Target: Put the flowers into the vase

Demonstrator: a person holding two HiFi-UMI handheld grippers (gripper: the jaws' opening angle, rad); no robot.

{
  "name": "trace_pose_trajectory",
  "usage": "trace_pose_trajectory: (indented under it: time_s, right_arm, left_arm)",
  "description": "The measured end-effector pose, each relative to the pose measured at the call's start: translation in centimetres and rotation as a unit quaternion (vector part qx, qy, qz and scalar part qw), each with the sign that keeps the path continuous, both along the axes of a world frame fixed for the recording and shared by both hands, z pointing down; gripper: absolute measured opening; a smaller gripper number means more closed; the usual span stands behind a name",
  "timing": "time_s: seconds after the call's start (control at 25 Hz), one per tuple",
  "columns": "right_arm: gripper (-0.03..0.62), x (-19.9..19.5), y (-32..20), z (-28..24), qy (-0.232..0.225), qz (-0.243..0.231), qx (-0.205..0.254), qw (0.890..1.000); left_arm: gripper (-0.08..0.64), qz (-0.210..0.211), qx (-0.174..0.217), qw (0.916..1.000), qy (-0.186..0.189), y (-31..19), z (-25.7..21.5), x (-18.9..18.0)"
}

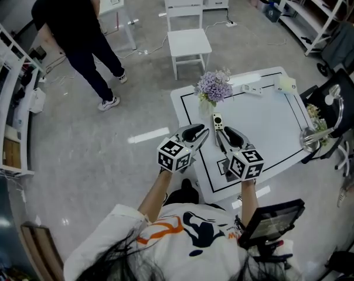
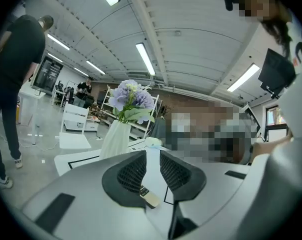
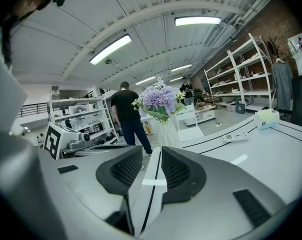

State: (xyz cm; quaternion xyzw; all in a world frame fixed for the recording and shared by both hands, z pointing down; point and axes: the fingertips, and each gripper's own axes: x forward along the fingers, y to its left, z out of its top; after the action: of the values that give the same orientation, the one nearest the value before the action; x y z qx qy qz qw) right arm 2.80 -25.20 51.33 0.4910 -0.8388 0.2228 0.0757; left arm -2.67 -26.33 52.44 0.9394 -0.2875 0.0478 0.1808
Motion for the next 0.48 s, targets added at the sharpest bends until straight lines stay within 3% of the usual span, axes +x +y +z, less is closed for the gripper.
trace_pose_trajectory:
  time_s: [0.48]
  right_arm:
    - [0.048, 2.0, 7.7, -1.4, -0.002, -0.021, 0.025, 0.999]
  left_arm:
    - [0.025, -0.050, 0.004, 0.9986, 0.018, 7.8, -2.4, 2.1]
